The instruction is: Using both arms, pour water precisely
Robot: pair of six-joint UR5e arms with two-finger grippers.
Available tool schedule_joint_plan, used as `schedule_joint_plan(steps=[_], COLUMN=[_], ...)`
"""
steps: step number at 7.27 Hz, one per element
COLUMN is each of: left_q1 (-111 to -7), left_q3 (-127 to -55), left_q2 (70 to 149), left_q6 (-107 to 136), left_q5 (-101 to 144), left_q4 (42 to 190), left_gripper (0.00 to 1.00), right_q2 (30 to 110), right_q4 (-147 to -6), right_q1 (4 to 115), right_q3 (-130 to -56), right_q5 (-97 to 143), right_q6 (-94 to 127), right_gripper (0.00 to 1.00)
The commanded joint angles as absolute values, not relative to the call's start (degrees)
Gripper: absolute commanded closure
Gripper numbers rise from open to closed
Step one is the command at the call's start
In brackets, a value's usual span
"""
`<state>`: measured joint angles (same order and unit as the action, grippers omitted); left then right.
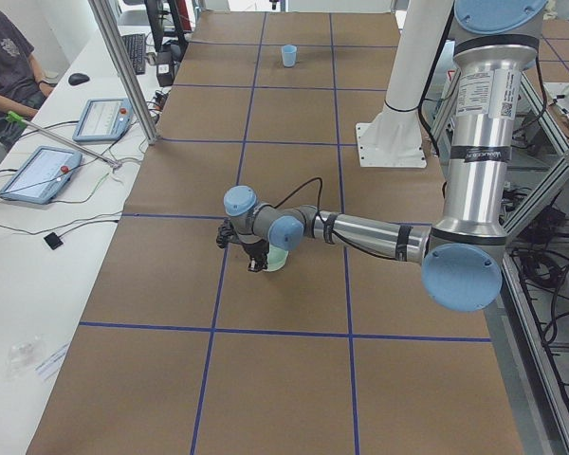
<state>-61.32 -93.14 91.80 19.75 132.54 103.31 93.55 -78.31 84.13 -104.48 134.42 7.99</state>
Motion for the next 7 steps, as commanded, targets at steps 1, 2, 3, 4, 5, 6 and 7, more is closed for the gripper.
schedule_joint_plan(steps=[1,2,3,4,5,6,7], left_q1=[-61.35,-61.26,-61.35,-61.35,-61.35,-64.39,-68.69], left_q3=[-92.99,-93.25,-93.16,-93.16,-93.25,-94.21,-95.87], left_q2=[90.71,90.36,90.26,90.18,89.57,89.47,89.56], left_q6=[19.51,19.51,19.51,19.42,19.42,19.42,16.64], left_q5=[132.8,132.8,132.8,132.72,132.71,132.89,133.33], left_q4=[103.36,103.36,103.36,103.45,104.23,106.07,105.47], left_gripper=[1.0,1.0,0.52,0.01,0.0,0.0,0.0], right_q2=[93.6,93.52,93.52,93.52,93.52,93.52,93.52], right_q4=[-78.31,-78.31,-78.31,-78.31,-78.31,-78.31,-78.31], right_q1=[84.11,84.11,84.11,84.11,84.11,84.11,84.11], right_q3=[-104.5,-104.5,-104.5,-104.59,-104.5,-104.33,-103.98], right_q5=[134.47,134.47,134.47,134.47,134.47,134.39,134.65], right_q6=[8.09,8.09,8.09,8.09,8.09,8.09,7.91], right_gripper=[0.0,0.0,0.0,0.0,0.0,0.0,0.0])
